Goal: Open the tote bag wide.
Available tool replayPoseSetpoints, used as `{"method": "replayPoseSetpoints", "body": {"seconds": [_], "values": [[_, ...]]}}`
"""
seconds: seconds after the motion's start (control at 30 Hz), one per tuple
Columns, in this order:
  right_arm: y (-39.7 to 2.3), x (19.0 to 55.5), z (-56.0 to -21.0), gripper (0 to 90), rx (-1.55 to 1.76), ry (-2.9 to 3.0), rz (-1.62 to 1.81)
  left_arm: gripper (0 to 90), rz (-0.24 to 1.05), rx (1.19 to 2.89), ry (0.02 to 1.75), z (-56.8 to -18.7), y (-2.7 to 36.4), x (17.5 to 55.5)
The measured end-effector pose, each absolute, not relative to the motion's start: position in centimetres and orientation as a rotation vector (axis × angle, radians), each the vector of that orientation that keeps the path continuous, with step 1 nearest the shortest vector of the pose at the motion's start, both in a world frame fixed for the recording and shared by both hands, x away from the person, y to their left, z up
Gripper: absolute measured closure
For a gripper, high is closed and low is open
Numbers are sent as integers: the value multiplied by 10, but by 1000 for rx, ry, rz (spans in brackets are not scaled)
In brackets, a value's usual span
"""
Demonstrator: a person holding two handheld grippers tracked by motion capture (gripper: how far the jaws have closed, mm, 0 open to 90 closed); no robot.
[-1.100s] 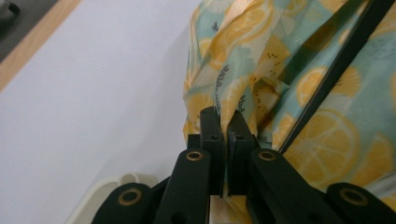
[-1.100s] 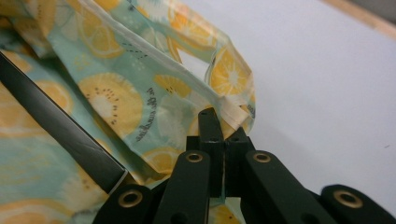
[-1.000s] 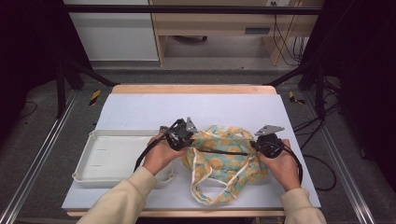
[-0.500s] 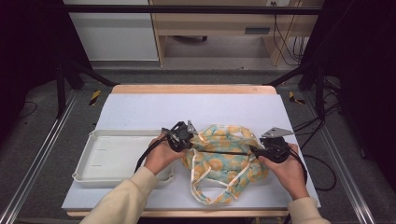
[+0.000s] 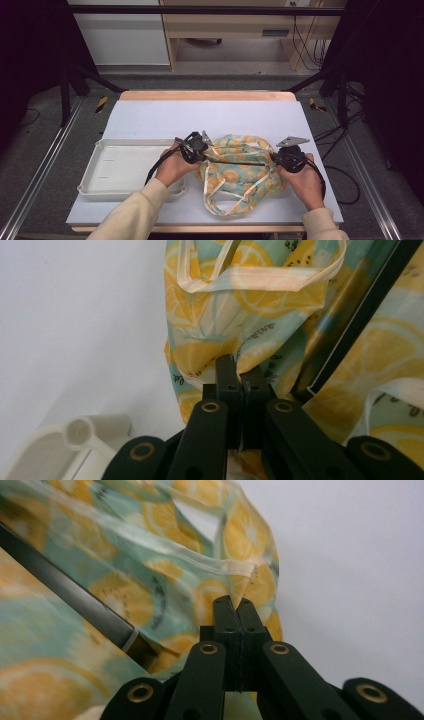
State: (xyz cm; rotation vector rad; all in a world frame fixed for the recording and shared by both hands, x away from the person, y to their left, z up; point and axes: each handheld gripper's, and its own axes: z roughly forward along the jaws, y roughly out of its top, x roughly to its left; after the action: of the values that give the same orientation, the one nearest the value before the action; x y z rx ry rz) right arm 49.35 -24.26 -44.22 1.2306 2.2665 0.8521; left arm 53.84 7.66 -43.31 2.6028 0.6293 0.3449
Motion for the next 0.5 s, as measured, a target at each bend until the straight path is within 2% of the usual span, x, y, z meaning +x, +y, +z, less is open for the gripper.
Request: {"method": "replayPoseSetpoints", "body": {"seconds": [0.13,0.5], "values": [[-249,494,-458,900,1275,2296,847,899,328,2617,630,-436,76,539],[-248,494,-466,900,1280,2320,824,896,299,2653,646,-444,74,543]]}}
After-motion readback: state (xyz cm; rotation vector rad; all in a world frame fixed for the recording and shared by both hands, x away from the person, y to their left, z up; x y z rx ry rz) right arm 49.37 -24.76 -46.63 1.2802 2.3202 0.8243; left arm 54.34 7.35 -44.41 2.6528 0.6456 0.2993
